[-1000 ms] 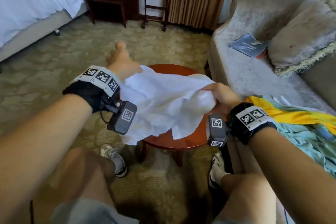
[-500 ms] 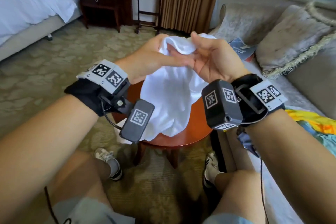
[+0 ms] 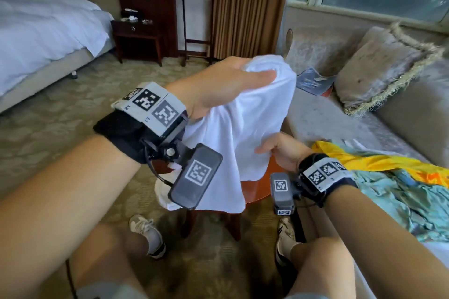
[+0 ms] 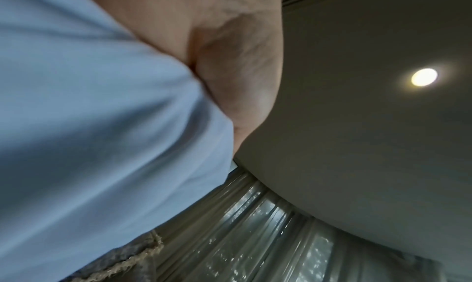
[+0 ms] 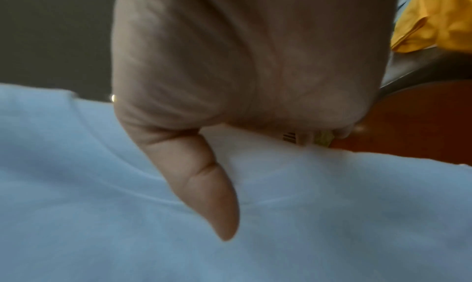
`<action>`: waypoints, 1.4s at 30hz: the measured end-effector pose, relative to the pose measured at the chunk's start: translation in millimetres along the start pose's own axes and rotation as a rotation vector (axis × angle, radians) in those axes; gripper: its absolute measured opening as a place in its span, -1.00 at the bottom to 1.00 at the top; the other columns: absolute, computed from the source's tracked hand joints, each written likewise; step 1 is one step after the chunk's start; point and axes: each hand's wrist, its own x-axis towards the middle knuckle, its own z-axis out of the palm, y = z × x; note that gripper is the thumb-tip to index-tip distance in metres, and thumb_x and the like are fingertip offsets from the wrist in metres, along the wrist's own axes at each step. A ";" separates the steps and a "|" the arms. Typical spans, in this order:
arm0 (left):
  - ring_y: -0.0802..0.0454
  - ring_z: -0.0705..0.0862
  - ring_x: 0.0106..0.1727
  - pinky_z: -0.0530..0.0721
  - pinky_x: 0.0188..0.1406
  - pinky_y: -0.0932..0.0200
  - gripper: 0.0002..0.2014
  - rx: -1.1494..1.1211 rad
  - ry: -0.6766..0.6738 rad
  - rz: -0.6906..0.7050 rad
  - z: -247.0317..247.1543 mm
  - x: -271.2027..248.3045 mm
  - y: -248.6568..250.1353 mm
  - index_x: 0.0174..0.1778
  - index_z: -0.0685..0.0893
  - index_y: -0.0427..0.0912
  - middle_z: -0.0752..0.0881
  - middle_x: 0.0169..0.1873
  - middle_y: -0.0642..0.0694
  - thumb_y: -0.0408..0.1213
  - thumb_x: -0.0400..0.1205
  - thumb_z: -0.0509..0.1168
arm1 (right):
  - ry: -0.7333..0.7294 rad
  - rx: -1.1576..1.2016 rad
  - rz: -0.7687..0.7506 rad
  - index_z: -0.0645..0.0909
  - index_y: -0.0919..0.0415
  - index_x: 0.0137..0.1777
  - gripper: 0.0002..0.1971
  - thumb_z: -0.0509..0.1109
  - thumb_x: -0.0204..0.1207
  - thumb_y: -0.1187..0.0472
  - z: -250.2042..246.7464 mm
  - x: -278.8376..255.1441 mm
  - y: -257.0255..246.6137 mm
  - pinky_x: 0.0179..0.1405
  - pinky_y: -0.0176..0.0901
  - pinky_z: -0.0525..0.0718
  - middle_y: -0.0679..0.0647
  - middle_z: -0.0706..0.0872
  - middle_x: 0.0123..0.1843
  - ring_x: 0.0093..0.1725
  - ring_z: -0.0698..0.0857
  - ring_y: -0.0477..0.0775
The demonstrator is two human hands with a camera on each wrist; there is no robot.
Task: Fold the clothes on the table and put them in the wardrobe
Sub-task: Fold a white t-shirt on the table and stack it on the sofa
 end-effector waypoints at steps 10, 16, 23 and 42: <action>0.09 0.80 -0.02 0.73 0.01 0.18 -0.80 -0.124 0.302 -0.006 -32.7 -12.6 1.0 0.07 0.73 -0.08 0.82 -0.06 0.01 -0.42 0.68 0.25 | 0.127 0.591 -0.254 0.52 0.34 -0.48 -0.83 0.24 -0.13 0.34 -2.6 -50.0 -41.4 -0.36 -0.27 0.45 0.09 0.56 -0.39 -0.44 0.51 0.15; -0.10 0.61 -0.14 0.47 -0.13 0.11 -0.83 -0.021 0.402 -0.109 -44.1 -16.2 -6.5 -0.31 0.62 -0.37 0.61 -0.30 -0.20 -0.63 0.38 0.14 | 0.071 0.498 -0.394 0.74 0.30 -0.31 -0.58 0.00 0.21 0.41 4.2 -72.9 -79.1 -0.11 -0.13 0.69 0.14 0.74 -0.26 -0.23 0.73 0.19; -0.08 0.66 -0.10 0.55 -0.05 0.09 -0.59 0.074 0.320 -0.323 -41.5 -6.3 -46.5 -0.25 0.67 -0.27 0.72 -0.17 -0.15 -0.17 0.11 0.62 | 0.344 -0.036 -0.394 0.71 0.17 -0.18 -0.80 0.35 0.46 0.47 -6.7 -21.2 -46.8 -0.23 -0.20 0.63 0.01 0.77 -0.27 -0.25 0.73 -0.04; -0.28 0.60 -0.06 0.44 -0.20 0.11 -0.82 0.615 0.727 -0.262 -87.4 50.1 -167.0 -0.23 0.55 -0.17 0.68 -0.09 -0.34 -0.26 0.69 0.25 | 0.625 -1.037 -0.045 0.76 0.24 0.07 -0.77 0.39 0.45 0.29 -43.5 39.2 24.2 -0.11 -0.02 0.61 0.34 0.75 -0.04 0.02 0.71 0.38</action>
